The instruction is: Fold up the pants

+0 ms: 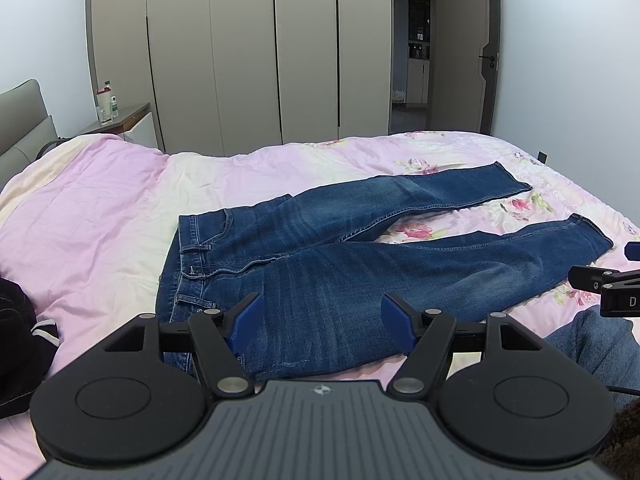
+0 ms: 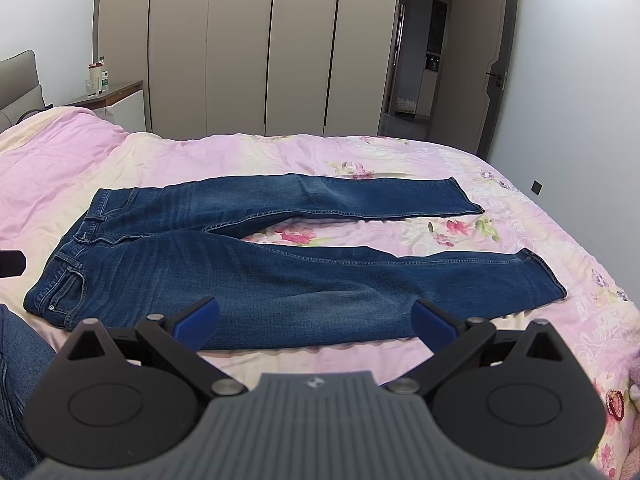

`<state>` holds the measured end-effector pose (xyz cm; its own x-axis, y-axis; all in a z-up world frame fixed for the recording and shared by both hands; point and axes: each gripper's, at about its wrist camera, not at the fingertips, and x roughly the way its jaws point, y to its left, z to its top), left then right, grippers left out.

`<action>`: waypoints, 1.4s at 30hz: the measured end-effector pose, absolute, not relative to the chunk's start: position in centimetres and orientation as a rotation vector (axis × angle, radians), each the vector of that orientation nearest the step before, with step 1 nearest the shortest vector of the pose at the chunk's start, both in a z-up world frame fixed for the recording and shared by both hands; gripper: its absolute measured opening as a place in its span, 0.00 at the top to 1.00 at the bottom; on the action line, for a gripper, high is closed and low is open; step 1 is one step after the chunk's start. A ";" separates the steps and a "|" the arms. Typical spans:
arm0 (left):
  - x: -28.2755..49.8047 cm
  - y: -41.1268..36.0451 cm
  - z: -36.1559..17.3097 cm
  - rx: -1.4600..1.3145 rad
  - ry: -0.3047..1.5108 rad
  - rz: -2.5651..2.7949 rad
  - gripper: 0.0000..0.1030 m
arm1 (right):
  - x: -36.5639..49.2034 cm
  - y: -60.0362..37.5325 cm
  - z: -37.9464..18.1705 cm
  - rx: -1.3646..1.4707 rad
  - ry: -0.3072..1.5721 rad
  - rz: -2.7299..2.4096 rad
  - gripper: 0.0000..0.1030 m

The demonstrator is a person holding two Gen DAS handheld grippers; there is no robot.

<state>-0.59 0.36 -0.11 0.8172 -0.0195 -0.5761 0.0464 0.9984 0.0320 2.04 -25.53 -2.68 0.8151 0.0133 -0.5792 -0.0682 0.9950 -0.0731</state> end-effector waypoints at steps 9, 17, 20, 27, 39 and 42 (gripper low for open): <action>-0.6 0.3 -0.1 0.045 0.615 -0.034 0.23 | 2.0 -25.4 -2.8 -0.090 0.619 0.044 0.05; -0.6 0.3 -0.2 0.045 0.615 -0.035 0.23 | 2.1 -25.4 -2.8 -0.090 0.620 0.043 0.05; -0.8 0.4 -0.4 0.046 0.619 -0.037 0.23 | 2.1 -25.4 -2.8 -0.090 0.623 0.042 0.05; -0.7 0.4 -0.6 0.049 0.631 -0.043 0.23 | 2.3 -25.3 -3.0 -0.087 0.633 0.041 0.05; 4.1 3.4 0.1 0.043 0.684 -0.049 0.23 | 5.8 -25.7 -3.9 -0.105 0.665 0.045 0.05; 6.9 5.5 0.3 0.039 0.702 -0.035 0.23 | 8.2 -25.9 -4.6 -0.113 0.675 0.045 0.05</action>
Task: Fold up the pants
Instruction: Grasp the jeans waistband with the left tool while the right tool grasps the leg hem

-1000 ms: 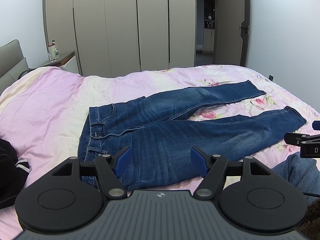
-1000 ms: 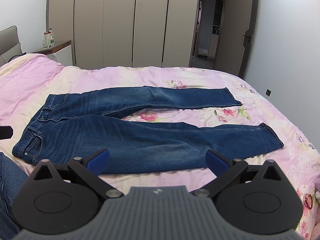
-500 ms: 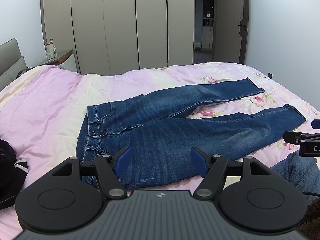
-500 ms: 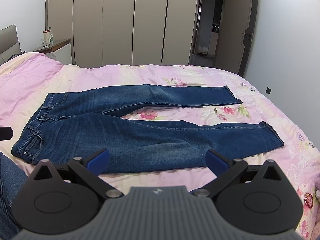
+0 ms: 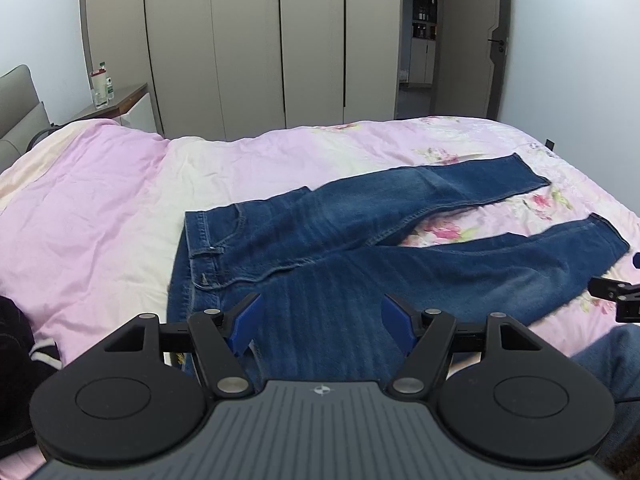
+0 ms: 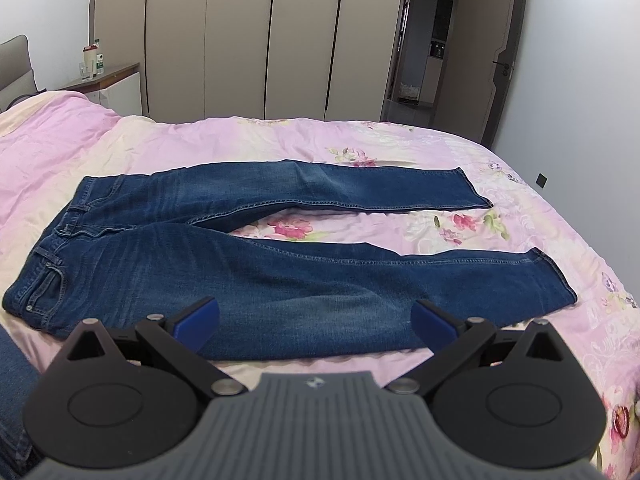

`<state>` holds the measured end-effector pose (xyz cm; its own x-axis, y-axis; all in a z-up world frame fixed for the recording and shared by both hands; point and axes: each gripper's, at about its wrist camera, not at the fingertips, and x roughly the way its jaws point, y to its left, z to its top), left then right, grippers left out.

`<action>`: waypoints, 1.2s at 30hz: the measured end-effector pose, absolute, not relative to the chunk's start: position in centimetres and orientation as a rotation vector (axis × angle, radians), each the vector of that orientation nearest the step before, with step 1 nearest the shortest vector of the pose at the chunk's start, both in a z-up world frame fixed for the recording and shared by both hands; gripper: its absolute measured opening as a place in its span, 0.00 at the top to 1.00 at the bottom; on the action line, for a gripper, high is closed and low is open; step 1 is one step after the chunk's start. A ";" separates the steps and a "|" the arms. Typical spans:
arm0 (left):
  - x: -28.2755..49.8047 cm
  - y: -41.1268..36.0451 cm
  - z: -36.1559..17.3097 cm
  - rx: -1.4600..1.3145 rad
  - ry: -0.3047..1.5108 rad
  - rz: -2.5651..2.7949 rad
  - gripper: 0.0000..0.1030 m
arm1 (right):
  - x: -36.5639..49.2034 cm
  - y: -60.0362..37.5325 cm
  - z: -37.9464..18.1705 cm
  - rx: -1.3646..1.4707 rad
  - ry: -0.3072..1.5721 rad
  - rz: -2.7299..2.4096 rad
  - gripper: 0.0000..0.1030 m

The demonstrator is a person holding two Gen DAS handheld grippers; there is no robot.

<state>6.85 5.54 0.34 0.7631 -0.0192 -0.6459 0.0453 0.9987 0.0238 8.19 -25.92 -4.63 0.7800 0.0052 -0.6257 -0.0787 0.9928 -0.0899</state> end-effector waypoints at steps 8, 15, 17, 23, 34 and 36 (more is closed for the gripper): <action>16.9 13.6 -1.4 -0.037 0.744 -0.026 0.23 | 16.8 -26.7 -7.8 -0.122 0.705 0.087 0.05; 26.8 22.7 -6.2 -0.167 0.801 0.070 0.22 | 26.3 -27.0 -11.7 -0.129 0.751 0.113 0.05; 29.3 24.7 -8.0 -0.207 0.822 0.084 0.22 | 29.0 -27.2 -12.9 -0.116 0.756 0.126 0.06; 36.0 28.2 -13.1 -0.320 0.852 0.125 0.22 | 37.3 -29.0 -16.7 -0.067 0.786 0.156 0.15; 41.5 29.4 -18.1 -0.446 0.885 0.140 0.27 | 52.5 -42.9 -19.3 0.076 0.789 -0.130 0.19; 41.9 29.0 -18.3 -0.434 0.885 0.155 0.33 | 54.9 -46.7 -19.9 0.127 0.789 -0.201 0.26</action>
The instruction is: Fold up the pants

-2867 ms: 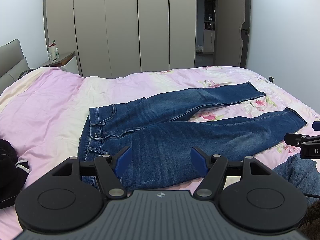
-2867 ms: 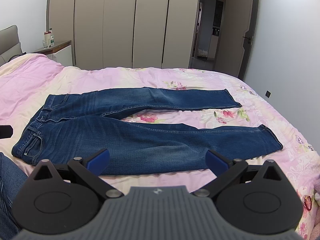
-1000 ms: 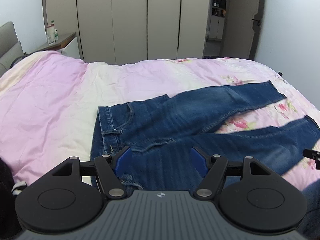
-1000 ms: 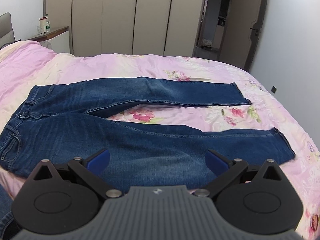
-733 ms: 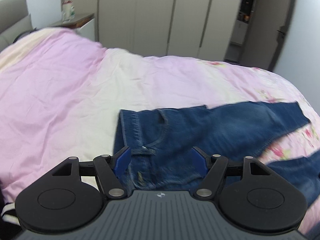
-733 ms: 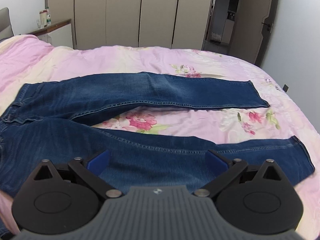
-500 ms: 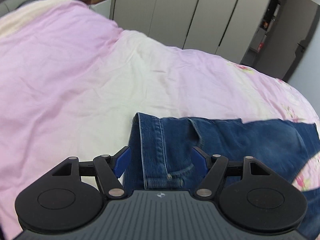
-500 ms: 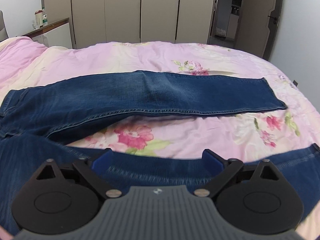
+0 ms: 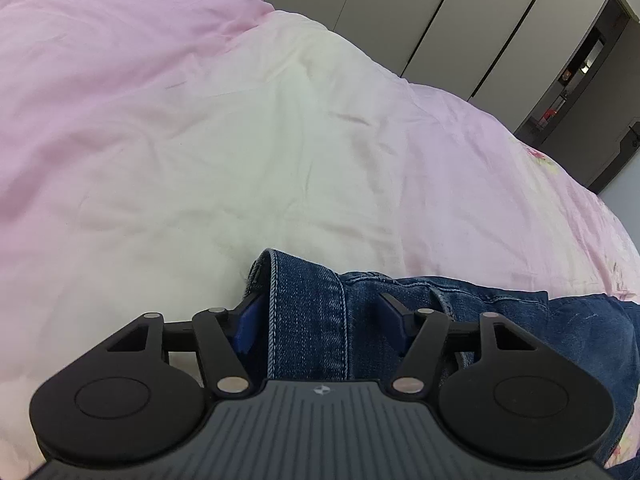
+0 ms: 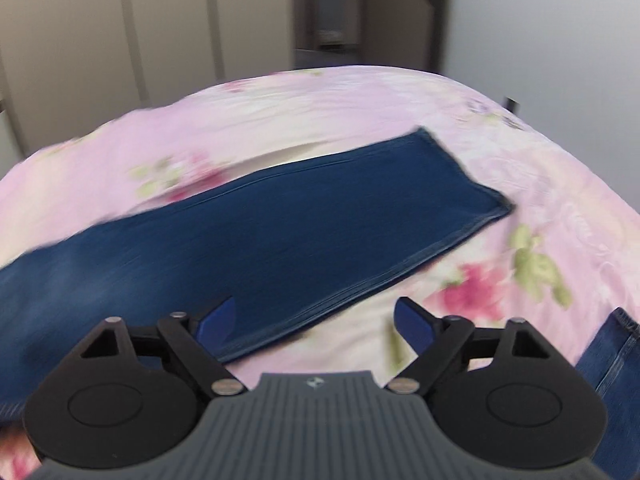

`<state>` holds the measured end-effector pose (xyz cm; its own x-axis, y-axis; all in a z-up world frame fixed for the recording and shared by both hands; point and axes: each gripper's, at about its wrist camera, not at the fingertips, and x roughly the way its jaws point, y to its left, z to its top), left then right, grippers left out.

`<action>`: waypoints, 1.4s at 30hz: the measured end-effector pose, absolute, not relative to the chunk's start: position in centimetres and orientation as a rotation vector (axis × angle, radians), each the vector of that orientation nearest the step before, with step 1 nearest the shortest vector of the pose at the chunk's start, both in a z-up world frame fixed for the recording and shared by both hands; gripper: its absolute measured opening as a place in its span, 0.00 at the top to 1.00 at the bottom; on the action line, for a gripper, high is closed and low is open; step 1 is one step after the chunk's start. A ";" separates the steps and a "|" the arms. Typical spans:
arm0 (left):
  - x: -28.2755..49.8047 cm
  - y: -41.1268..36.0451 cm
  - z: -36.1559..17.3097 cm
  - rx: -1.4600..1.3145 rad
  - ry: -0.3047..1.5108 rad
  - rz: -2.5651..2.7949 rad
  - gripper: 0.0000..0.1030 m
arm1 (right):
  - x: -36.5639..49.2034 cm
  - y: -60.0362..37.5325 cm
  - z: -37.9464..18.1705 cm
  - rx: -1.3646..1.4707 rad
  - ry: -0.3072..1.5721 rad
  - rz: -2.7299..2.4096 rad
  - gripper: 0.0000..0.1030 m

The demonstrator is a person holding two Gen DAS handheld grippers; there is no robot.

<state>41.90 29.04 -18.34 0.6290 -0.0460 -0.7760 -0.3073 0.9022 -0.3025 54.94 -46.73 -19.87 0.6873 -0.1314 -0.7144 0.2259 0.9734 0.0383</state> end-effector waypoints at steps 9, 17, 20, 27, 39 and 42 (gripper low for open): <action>43.0 26.9 -17.8 -0.353 0.887 0.223 0.75 | 61.4 -62.4 -23.7 0.476 0.718 -0.496 0.35; 43.6 24.0 -17.1 -0.224 0.878 0.333 0.89 | 64.0 -66.2 -26.4 0.503 0.707 -0.507 0.63; 43.1 23.6 -16.3 -0.197 0.852 0.357 0.91 | 64.8 -66.6 -25.8 0.460 0.710 -0.497 0.96; 42.9 24.5 -15.2 -0.172 0.814 0.436 0.95 | 65.1 -66.3 -23.0 0.231 0.675 -0.594 1.00; 40.5 22.8 -12.4 0.052 0.869 0.406 0.67 | 61.4 -67.4 -21.9 0.149 0.783 -0.640 0.62; 37.5 20.5 -10.2 0.135 0.864 0.284 0.67 | 58.8 -67.0 -20.6 0.144 0.804 -0.588 0.62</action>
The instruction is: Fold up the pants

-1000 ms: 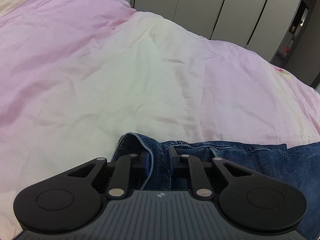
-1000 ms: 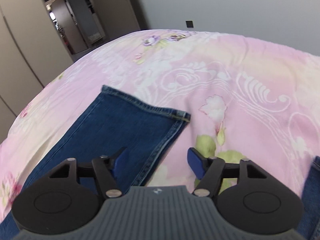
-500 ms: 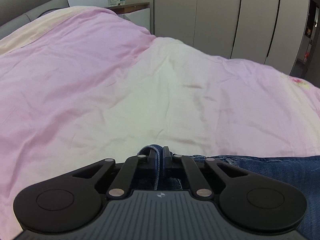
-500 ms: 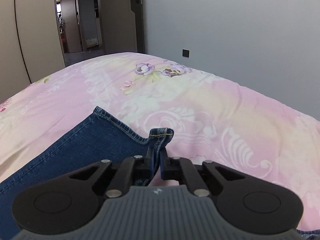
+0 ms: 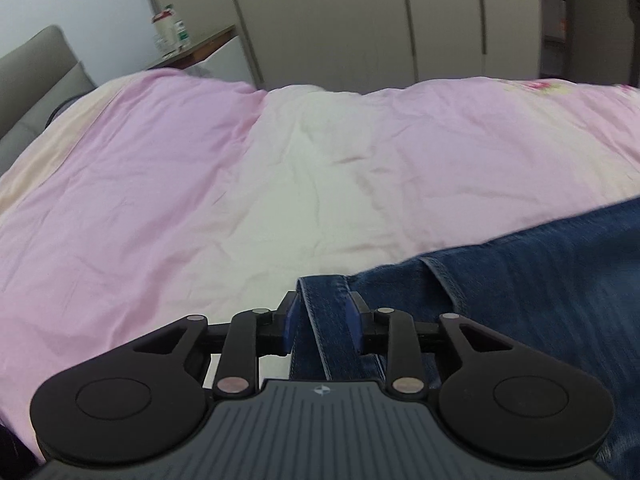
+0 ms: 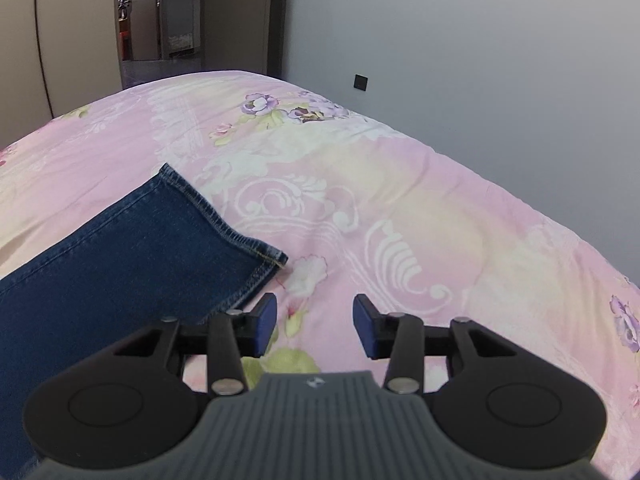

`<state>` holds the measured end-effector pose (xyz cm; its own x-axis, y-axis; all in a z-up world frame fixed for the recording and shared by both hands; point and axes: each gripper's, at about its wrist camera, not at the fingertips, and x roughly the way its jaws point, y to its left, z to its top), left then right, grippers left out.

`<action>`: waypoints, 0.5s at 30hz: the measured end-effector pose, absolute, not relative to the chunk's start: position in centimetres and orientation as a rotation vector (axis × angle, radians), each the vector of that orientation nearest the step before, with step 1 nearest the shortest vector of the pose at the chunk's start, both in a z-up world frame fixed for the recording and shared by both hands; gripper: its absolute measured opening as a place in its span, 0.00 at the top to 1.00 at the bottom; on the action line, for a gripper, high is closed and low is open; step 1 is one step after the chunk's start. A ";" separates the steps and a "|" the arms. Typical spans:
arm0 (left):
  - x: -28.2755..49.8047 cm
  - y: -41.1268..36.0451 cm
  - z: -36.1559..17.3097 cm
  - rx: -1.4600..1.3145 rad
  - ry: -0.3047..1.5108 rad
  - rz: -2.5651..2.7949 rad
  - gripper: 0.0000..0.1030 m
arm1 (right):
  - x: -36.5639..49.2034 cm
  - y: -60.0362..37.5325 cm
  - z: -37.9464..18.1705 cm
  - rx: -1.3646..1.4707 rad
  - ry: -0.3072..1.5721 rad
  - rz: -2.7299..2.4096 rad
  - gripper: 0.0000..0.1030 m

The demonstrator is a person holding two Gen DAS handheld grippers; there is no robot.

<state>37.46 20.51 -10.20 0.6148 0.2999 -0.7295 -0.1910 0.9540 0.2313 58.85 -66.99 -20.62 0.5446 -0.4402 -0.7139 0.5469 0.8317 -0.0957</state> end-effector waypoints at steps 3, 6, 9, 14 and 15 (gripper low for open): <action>33.9 18.6 -8.4 0.217 0.876 0.156 0.67 | 55.7 -66.3 -19.2 0.144 0.815 -0.524 0.62; 30.0 16.7 -7.1 0.315 0.895 0.048 0.67 | 52.2 -65.2 -17.5 0.107 0.824 -0.443 0.61; 26.2 14.7 -6.7 0.395 0.928 -0.073 0.67 | 48.7 -64.1 -16.0 0.048 0.842 -0.370 0.61; 20.7 10.7 -7.7 0.560 1.022 -0.281 0.67 | 42.3 -62.3 -13.7 -0.045 0.862 -0.238 0.61; 19.8 9.8 -8.0 0.596 1.035 -0.317 0.67 | 41.0 -61.9 -13.4 -0.071 0.864 -0.213 0.61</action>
